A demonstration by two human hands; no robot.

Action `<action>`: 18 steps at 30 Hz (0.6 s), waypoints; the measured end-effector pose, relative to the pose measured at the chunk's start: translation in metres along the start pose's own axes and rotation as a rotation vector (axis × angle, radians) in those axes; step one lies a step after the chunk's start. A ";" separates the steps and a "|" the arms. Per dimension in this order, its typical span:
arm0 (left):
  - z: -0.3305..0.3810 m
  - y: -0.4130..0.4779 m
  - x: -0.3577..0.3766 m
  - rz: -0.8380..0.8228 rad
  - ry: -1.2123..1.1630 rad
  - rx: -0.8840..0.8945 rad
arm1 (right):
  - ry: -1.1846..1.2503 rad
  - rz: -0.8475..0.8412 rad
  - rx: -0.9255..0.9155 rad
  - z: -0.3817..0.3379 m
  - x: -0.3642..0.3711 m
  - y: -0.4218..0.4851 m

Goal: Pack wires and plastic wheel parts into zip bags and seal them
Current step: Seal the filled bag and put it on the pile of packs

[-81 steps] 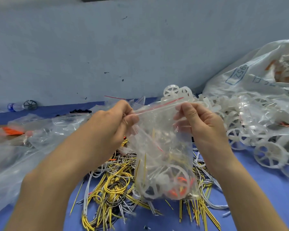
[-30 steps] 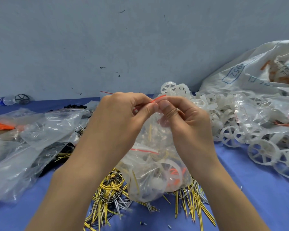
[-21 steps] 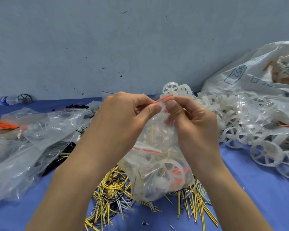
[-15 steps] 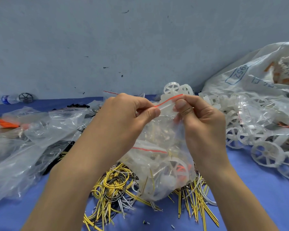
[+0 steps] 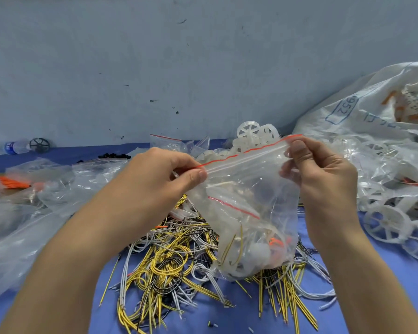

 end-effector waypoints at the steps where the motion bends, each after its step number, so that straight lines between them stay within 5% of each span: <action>1: -0.001 -0.001 -0.001 0.007 0.001 0.002 | 0.005 0.006 0.010 0.001 -0.002 0.001; 13: -0.007 0.000 0.000 0.200 -0.027 0.017 | -0.070 0.001 0.092 0.005 -0.020 0.013; 18: -0.001 0.003 0.011 0.287 -0.100 0.045 | -0.828 0.119 -0.510 -0.034 -0.005 -0.006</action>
Point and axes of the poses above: each hand's wrist, its own y-axis towards the middle knuckle, its own x-axis out of the palm, z = x × y, the point moved 3 cm from there along y, towards the middle knuckle, and after that the axes turned 14 degrees about x, right-handed, at the moved point
